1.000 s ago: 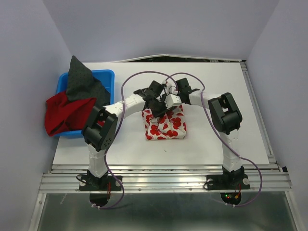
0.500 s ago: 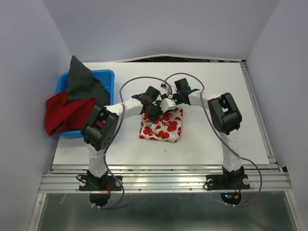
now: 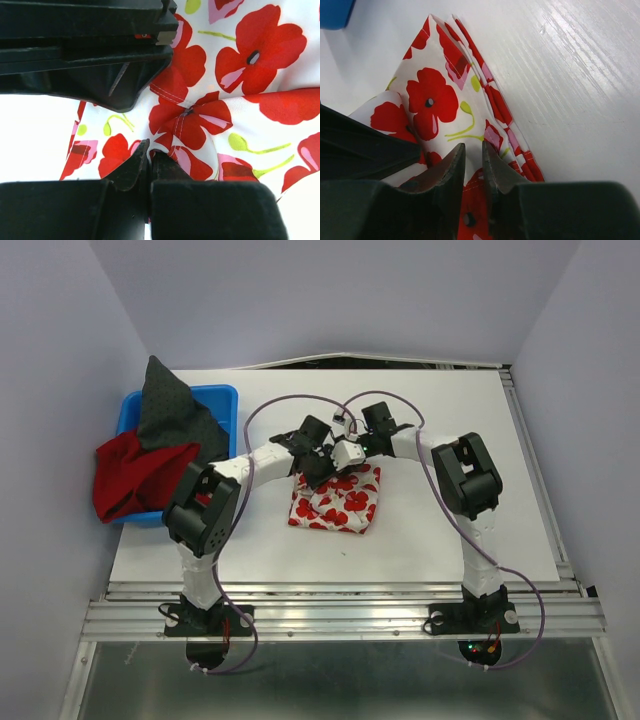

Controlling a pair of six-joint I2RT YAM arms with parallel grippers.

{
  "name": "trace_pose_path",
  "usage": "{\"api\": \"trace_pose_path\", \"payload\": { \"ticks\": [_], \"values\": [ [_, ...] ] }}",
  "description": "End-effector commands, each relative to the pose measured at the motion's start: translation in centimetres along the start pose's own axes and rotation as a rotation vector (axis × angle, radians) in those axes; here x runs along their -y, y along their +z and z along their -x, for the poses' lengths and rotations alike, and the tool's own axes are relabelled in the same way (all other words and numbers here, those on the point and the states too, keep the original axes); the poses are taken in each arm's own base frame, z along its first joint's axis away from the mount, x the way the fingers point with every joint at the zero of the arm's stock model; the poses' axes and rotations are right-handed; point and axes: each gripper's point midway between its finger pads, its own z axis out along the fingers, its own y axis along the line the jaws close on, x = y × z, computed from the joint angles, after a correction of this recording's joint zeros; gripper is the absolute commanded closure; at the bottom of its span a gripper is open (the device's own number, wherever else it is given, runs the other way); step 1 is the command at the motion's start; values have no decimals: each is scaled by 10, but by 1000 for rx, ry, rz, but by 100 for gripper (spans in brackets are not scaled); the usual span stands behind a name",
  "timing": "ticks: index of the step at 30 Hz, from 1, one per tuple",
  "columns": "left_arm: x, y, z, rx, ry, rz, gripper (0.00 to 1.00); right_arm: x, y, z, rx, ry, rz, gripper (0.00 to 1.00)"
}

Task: Fold and stack the skirts
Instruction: Fold the skirt

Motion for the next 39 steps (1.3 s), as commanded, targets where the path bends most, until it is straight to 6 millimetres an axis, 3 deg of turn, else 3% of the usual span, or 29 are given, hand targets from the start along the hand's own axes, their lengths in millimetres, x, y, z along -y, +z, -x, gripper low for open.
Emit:
{"api": "trace_pose_path", "payload": {
  "ticks": [1,6,15,16,18,19,20,23,27,29,34,39],
  "values": [
    [-9,8,-1,-10,19,-5,100,28,13,-126,-357,165,-159,73],
    [12,31,-24,-52,-41,-104,100,32,7,-111,-332,143,-209,72],
    [21,40,-47,-105,-148,-176,99,30,-12,-75,-275,153,-254,66],
    [22,40,-50,-113,-154,-185,99,31,-14,-70,-270,151,-269,50],
    [24,41,-53,-119,-164,-198,99,43,-19,-64,-261,156,-334,46],
    [25,41,-53,-122,-166,-202,99,45,-22,-62,-267,159,-351,38],
    [27,42,-54,-127,-170,-205,99,52,-27,-49,-241,158,-373,35],
    [30,41,-58,-144,-189,-226,98,73,-46,-34,-208,188,-451,34],
    [33,44,-66,-171,-220,-250,93,85,-79,-9,-165,204,-485,33],
    [32,47,-70,-193,-241,-269,87,77,-94,-3,-165,177,-479,34],
    [26,52,-64,-183,-261,-280,85,63,-128,0,-152,124,-536,33],
    [25,50,-61,-177,-253,-281,85,72,-137,0,-139,147,-570,35]
  ]
}}
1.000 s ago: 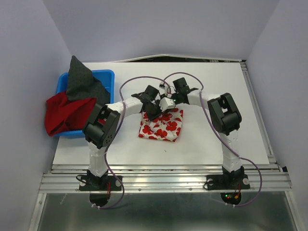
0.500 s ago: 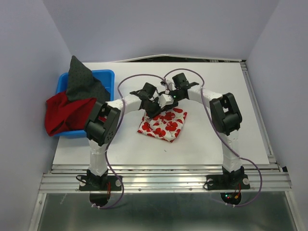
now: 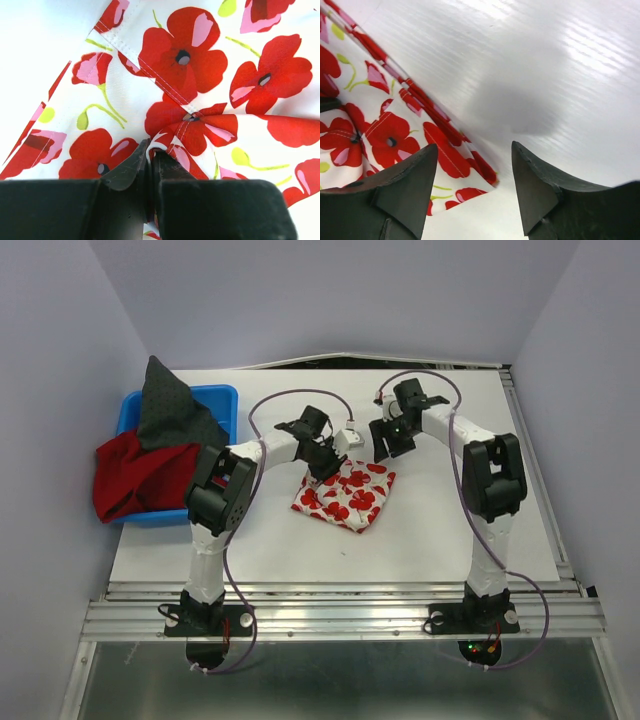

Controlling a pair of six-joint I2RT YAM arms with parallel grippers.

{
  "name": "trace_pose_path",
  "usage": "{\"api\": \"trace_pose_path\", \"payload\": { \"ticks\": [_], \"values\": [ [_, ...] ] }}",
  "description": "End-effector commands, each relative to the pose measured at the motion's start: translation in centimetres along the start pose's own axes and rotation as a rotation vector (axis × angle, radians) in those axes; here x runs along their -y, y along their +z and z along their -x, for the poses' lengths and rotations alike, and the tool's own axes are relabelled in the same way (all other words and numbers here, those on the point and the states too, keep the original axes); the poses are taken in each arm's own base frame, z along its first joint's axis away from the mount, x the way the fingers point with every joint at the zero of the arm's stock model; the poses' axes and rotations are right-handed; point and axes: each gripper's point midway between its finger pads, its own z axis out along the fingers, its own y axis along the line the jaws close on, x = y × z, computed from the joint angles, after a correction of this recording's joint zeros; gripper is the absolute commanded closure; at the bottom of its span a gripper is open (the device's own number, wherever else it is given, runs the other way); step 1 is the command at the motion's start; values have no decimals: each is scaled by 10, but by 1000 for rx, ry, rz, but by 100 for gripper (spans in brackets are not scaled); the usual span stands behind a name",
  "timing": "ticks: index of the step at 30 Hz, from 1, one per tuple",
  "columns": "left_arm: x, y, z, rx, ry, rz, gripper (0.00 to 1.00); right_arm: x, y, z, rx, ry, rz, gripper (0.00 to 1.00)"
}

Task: Fold and stack the skirts
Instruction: Fold the skirt

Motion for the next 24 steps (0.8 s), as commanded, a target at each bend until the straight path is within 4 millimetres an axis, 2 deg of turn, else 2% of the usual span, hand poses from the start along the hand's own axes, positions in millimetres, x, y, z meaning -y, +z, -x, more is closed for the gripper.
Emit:
{"api": "trace_pose_path", "payload": {
  "ticks": [1,5,10,13,16,18,20,23,24],
  "values": [
    [18,7,-72,-232,-120,-54,85,10,-14,6,20,-18,-78,37],
    [18,0,-63,-212,-122,-44,80,22,-2,2,0,42,-51,43],
    [14,-5,-38,-188,-173,-39,74,16,21,-5,-16,62,19,48],
    [4,-7,-14,-164,-239,-22,71,19,46,-20,-76,53,60,54],
    [4,-4,-9,-173,-321,-37,69,8,57,-27,-101,-1,65,55],
    [7,-1,-14,-197,-384,-59,69,10,54,-24,-84,-6,47,54],
    [9,9,-28,-231,-442,-92,69,13,46,-15,-49,-18,12,53],
    [9,19,-51,-274,-538,-130,75,13,13,5,37,-61,-43,45],
    [9,21,-56,-278,-565,-144,76,9,-8,16,88,-84,-59,43]
  ]
}}
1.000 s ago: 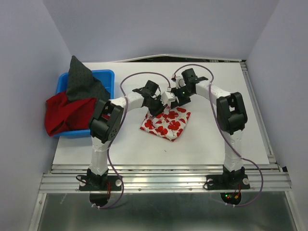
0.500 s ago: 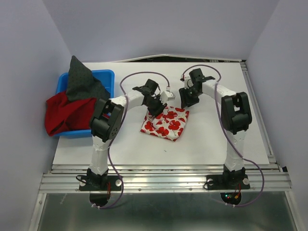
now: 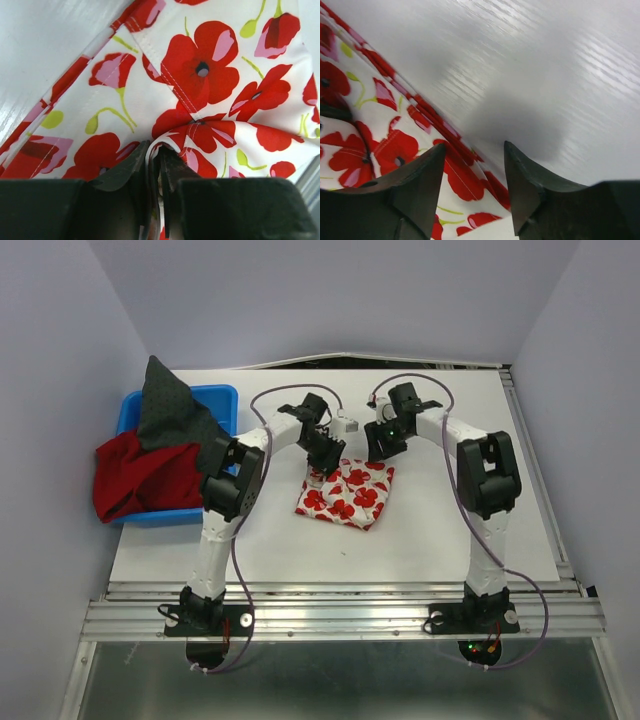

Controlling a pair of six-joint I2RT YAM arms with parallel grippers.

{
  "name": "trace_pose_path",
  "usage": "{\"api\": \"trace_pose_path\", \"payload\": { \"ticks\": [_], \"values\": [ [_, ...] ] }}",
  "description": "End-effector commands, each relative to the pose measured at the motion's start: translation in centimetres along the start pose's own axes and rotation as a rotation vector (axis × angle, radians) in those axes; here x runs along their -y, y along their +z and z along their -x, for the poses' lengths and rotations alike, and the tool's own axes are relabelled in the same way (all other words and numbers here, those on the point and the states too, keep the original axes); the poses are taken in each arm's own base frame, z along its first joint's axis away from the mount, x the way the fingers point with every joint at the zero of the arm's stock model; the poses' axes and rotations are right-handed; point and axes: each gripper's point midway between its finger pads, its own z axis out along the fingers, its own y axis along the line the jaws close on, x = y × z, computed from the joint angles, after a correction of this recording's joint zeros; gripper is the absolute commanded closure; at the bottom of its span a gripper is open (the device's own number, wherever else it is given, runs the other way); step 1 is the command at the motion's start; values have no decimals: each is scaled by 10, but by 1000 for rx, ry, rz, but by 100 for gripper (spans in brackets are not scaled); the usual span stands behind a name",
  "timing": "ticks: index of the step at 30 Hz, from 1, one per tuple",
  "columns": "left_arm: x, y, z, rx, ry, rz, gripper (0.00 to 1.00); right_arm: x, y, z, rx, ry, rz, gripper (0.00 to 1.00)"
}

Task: Fold and stack the skirts
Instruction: Fold the skirt

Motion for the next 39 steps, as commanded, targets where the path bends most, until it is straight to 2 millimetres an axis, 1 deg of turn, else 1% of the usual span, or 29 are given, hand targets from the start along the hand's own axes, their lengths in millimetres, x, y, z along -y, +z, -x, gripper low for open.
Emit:
{"api": "trace_pose_path", "payload": {
  "ticks": [1,3,4,6,7,8,9,10,11,12,13,14,16,17,18,19,20,23,24,25,26,30,31,39],
  "values": [
    [-17,29,-65,-186,-239,-48,76,4,-38,7,63,-85,-115,40],
    [-20,32,-72,-203,-276,-56,78,3,-58,12,96,-105,-145,38],
    [-21,35,-74,-209,-295,-58,78,-5,-77,15,131,-125,-146,38],
    [-22,37,-75,-209,-301,-60,78,-16,-95,15,164,-138,-122,38],
    [-21,37,-75,-210,-306,-63,77,-27,-101,13,172,-149,-101,39],
    [-21,37,-75,-212,-308,-64,77,-41,-111,7,175,-161,-83,41],
    [-22,39,-77,-217,-313,-60,78,-66,-108,1,163,-209,-62,41],
    [-23,39,-76,-217,-312,-58,77,-74,-108,-2,165,-241,-92,44],
    [-23,39,-77,-219,-311,-60,78,-87,-107,-14,158,-274,-100,45],
    [-23,40,-78,-223,-313,-58,77,-117,-100,-16,179,-346,-85,46],
    [-23,39,-78,-225,-314,-58,77,-122,-99,-20,187,-379,-126,49],
    [-23,40,-78,-224,-314,-61,77,-131,-95,-25,192,-411,-133,50],
    [-23,39,-78,-225,-314,-58,77,-145,-83,-37,196,-479,-149,51],
    [-23,39,-78,-223,-313,-58,77,-157,-77,-43,198,-534,-180,51],
    [-23,39,-78,-222,-309,-58,76,-161,-69,-53,178,-563,-188,51],
    [-23,39,-78,-224,-311,-60,76,-164,-66,-52,194,-594,-221,51],
    [-23,38,-78,-223,-309,-60,76,-180,-61,-59,196,-644,-212,50],
    [-22,39,-79,-226,-308,-61,75,-187,-50,-64,207,-723,-273,50],
    [-22,39,-79,-224,-308,-64,74,-193,-47,-67,212,-750,-283,50],
    [-22,39,-79,-224,-308,-64,74,-190,-43,-66,221,-769,-320,50],
    [-21,38,-79,-225,-309,-66,74,-194,-41,-67,230,-788,-330,50],
    [-21,38,-79,-225,-304,-66,74,-184,-34,-63,251,-789,-424,52],
    [-21,38,-80,-226,-305,-66,74,-187,-33,-62,260,-797,-429,52],
    [-22,37,-79,-227,-294,-63,74,-169,-23,-65,227,-828,-526,52]
  ]
}}
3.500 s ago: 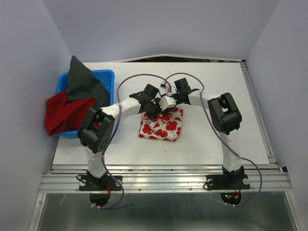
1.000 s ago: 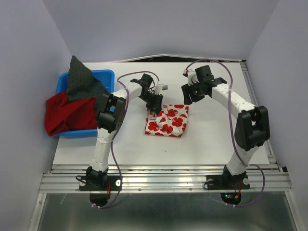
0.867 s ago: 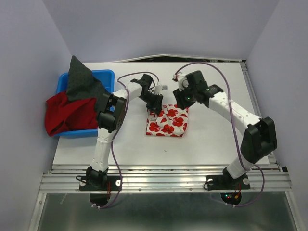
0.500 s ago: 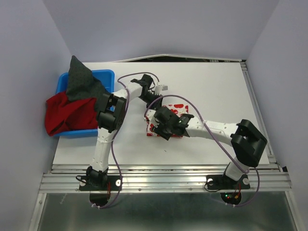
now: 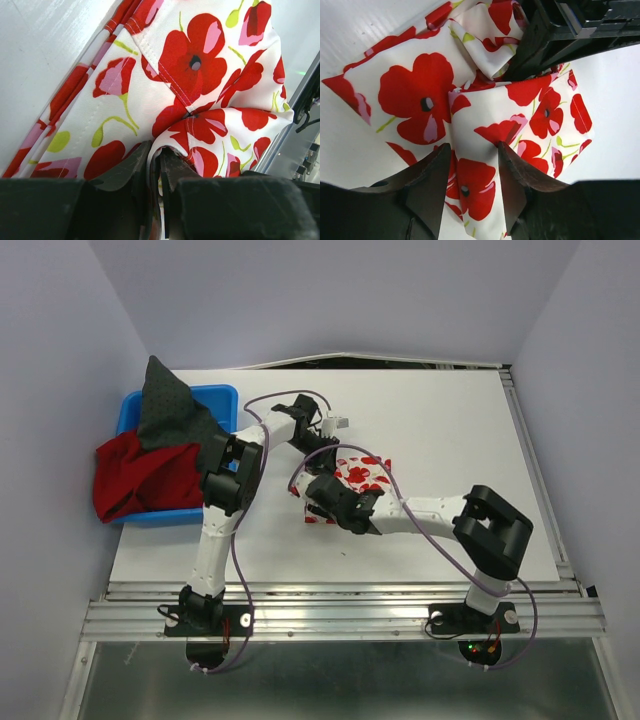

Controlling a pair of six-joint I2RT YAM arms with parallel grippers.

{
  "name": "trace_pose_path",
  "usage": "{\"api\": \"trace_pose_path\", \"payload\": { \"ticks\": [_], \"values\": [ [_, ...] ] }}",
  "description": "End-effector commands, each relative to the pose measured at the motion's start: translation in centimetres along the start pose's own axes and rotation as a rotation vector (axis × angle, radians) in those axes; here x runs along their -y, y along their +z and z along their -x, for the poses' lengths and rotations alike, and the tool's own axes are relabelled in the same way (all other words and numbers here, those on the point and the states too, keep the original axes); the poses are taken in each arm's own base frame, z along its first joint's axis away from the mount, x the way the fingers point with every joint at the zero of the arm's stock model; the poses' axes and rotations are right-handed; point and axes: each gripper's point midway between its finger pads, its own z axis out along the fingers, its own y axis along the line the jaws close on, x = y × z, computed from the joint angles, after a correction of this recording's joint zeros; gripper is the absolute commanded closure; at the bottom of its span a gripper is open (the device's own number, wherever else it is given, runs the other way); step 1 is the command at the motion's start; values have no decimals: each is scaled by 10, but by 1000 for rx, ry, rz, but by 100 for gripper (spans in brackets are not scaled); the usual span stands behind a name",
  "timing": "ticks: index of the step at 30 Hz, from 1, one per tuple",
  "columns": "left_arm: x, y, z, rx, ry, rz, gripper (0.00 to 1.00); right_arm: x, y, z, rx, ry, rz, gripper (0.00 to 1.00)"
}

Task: Fold and stack the skirts
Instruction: Fold the skirt

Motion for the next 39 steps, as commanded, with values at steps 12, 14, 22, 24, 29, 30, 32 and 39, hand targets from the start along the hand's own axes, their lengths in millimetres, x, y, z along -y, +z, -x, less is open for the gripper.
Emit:
{"api": "trace_pose_path", "payload": {
  "ticks": [12,14,22,24,29,30,32,39],
  "values": [
    [-58,26,-68,-226,-57,191,75,59,-17,19,114,177,-161,99],
    [-60,25,-67,-225,-52,195,75,73,-18,15,124,278,-114,99],
    [-67,26,-67,-232,-40,211,75,129,8,-29,130,663,117,99],
    [-68,26,-66,-232,-36,214,75,126,22,-44,101,741,182,99],
    [-71,23,-64,-221,-23,219,75,122,47,-73,74,1015,370,99],
    [-72,21,-64,-219,-22,221,75,123,51,-76,76,1041,389,99],
    [-72,18,-63,-215,-1,221,75,117,64,-88,40,1096,425,99],
    [-52,-3,-42,-129,143,196,60,107,80,-96,4,1156,497,99]
  ]
}}
